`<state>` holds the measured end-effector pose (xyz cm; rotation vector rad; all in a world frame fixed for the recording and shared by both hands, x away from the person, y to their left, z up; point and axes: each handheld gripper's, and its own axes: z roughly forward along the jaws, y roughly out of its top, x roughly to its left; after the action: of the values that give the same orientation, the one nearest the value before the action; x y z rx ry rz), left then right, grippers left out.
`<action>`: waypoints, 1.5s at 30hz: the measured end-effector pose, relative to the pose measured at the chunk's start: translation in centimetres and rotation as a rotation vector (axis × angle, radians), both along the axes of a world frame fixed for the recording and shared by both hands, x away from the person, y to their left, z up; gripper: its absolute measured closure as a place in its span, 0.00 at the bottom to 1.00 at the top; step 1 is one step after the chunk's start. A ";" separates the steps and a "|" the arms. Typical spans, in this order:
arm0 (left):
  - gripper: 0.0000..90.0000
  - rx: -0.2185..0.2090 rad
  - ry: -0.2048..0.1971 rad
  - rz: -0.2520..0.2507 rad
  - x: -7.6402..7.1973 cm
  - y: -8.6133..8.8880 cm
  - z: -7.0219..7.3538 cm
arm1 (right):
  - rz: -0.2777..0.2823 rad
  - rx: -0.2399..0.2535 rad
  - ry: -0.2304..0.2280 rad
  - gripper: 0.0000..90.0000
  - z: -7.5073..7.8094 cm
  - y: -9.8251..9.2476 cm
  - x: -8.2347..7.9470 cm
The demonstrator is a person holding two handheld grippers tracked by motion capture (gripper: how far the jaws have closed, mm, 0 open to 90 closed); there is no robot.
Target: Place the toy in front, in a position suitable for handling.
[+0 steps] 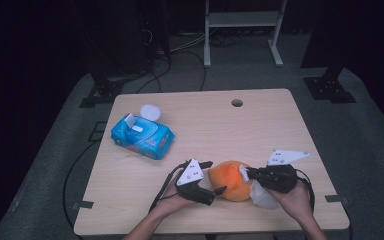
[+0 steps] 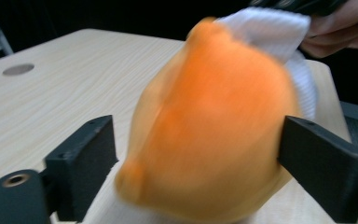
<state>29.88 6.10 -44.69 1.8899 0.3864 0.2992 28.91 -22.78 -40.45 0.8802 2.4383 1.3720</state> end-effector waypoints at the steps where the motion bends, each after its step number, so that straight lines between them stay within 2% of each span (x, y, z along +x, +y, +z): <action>1: 0.11 -0.010 0.015 -0.001 0.2 0.0 -0.2 | -0.006 -0.003 0.003 0.95 0.0 -0.3 0.0; 3: 0.09 -0.023 0.037 -0.004 0.5 -0.1 -0.5 | -0.013 -0.002 0.020 0.95 -0.1 -1.1 0.2; 8: 0.08 -0.086 0.142 -0.026 1.2 -0.7 -1.8 | -0.020 -0.005 0.042 0.95 -0.2 -2.0 0.4; 9: 0.09 -0.097 0.164 -0.038 1.3 -0.7 -1.9 | -0.020 -0.005 0.042 0.95 -0.2 -2.0 0.3; 10: 0.19 -0.110 0.175 -0.055 1.2 -0.7 -2.0 | -0.022 -0.006 0.039 0.95 -0.2 -1.9 0.3; 12: 0.32 -0.094 0.149 -0.042 0.8 -0.7 -1.3 | -0.024 0.000 0.030 0.95 0.0 -1.6 0.1; 14: 0.42 -0.107 0.103 -0.035 0.3 -0.4 -0.2 | -0.031 0.022 0.005 0.95 0.6 -1.5 -0.2; 15: 0.44 -0.113 0.071 -0.030 0.0 -0.2 0.6 | -0.035 0.038 -0.010 0.95 1.0 -1.5 -0.4; 17: 0.45 -0.150 0.040 -0.034 -0.3 0.4 2.2 | -0.034 0.089 -0.038 0.95 1.9 -1.5 -0.8; 19: 0.44 -0.144 0.013 -0.034 -0.6 0.9 3.3 | -0.028 0.154 -0.053 0.95 2.6 -1.4 -0.9; 20: 0.43 -0.135 0.002 -0.029 -0.7 1.1 3.6 | -0.025 0.165 -0.059 0.95 2.7 -1.3 -0.9; 22: 0.43 -0.121 0.011 -0.023 -0.6 1.6 3.4 | -0.022 0.172 -0.058 0.95 2.7 -0.7 -0.8; 25: 0.43 -0.090 0.035 -0.016 -0.3 2.2 2.8 | -0.023 0.161 -0.006 0.95 1.3 0.0 0.0; 29: 0.40 -0.051 0.036 -0.017 0.1 2.4 1.8 | -0.022 0.097 0.074 0.95 -1.0 0.8 1.1; 31: 0.35 -0.066 0.037 -0.018 0.4 2.6 1.6 | -0.019 0.109 0.092 0.95 -1.5 0.7 1.3; 34: 0.20 -0.079 0.036 0.007 1.0 2.8 1.2 | -0.022 0.114 0.084 0.95 -1.4 0.5 1.3; 36: 0.12 -0.093 0.069 -0.002 1.4 2.8 0.7 | -0.015 0.115 0.089 0.95 -1.5 0.5 1.3; 38: 0.12 -0.116 0.110 -0.023 1.6 2.5 0.2 | -0.014 0.116 0.090 0.95 -1.5 0.6 1.2; 39: 0.12 -0.112 0.110 -0.035 1.6 2.3 0.1 | -0.011 0.114 0.087 0.95 -1.5 0.7 1.2; 40: 0.17 -0.109 0.106 -0.044 1.4 2.1 0.1 | -0.009 0.108 0.084 0.95 -1.5 0.8 1.2; 43: 0.35 -0.095 0.084 -0.015 0.8 1.9 0.5 | -0.031 0.098 0.075 0.95 -1.3 0.3 1.2; 45: 0.40 -0.086 0.067 -0.006 0.4 1.4 0.6 | -0.057 0.135 0.049 0.95 -0.6 -0.5 1.2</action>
<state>30.24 7.46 -44.08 1.8195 0.4315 0.2123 30.15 -23.25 -41.04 1.0175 2.3584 1.5267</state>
